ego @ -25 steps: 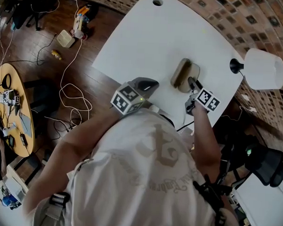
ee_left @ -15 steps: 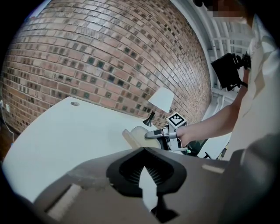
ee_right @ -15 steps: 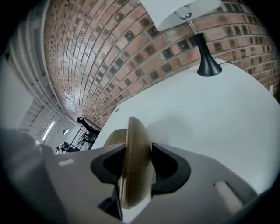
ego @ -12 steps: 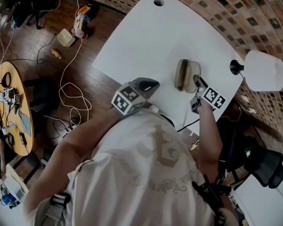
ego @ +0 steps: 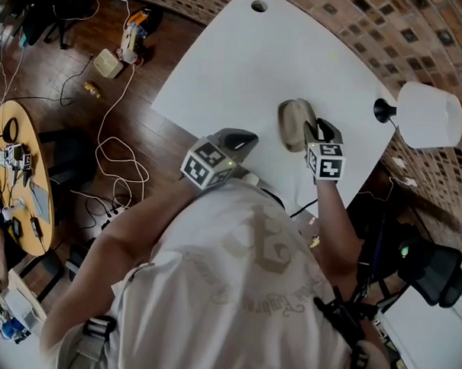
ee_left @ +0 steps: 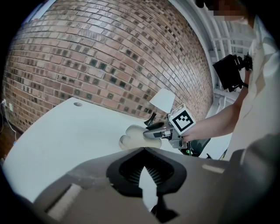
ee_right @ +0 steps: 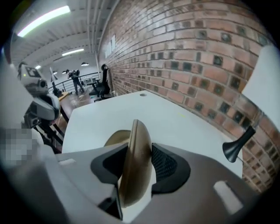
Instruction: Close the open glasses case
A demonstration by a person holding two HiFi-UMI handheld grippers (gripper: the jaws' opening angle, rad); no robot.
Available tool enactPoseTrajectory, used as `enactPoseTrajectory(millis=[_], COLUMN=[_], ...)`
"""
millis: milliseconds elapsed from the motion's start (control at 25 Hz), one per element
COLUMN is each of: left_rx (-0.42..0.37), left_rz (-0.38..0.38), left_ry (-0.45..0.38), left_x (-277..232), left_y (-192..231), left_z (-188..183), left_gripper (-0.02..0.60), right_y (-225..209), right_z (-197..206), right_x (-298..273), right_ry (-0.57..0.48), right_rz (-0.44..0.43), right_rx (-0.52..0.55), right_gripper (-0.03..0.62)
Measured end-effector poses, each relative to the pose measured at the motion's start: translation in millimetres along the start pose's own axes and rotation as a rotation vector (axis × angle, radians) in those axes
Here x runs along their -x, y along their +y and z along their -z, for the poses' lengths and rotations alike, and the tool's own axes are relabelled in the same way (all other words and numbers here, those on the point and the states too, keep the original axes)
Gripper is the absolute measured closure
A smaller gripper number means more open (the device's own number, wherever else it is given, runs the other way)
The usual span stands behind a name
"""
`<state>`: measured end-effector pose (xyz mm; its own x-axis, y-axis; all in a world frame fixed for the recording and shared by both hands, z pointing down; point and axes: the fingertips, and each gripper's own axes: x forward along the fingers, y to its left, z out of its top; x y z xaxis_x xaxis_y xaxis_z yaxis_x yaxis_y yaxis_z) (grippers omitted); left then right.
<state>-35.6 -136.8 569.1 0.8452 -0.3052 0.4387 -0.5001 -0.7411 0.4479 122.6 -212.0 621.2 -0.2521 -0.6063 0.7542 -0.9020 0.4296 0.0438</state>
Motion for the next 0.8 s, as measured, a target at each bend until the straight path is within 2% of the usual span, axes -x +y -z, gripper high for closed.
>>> enactPoseTrajectory(millis=[120, 240, 520, 760, 800], left_rx=[-0.003, -0.008, -0.019, -0.025, -0.025], left_rz=[0.006, 0.011, 0.017, 0.016, 0.017], left_ry=[0.001, -0.004, -0.002, 0.005, 0.004], left_x=[0.1, 1.4, 5.9, 8.7, 9.3], left_y=[-3.0, -3.8, -3.8, -1.8, -1.7], left_z=[0.0, -1.8, -0.5, 0.2, -0.2], left_gripper=[0.575, 0.575, 0.575, 0.575, 0.575], right_y=[20.5, 35.2, 58.4, 75.3, 75.3], right_z=[-3.4, -8.8, -8.3, -5.1, -4.8], right_x=[1.9, 5.1, 7.0, 2.0, 0.9], right_ry=[-0.007, -0.028, -0.054, -0.060, -0.063], right_rz=[0.023, 0.025, -0.016, -0.049, -0.046], right_rx=[0.088, 0.126, 0.122, 0.100, 0.088], right_gripper=[0.411, 0.391, 0.376, 0.387, 0.404])
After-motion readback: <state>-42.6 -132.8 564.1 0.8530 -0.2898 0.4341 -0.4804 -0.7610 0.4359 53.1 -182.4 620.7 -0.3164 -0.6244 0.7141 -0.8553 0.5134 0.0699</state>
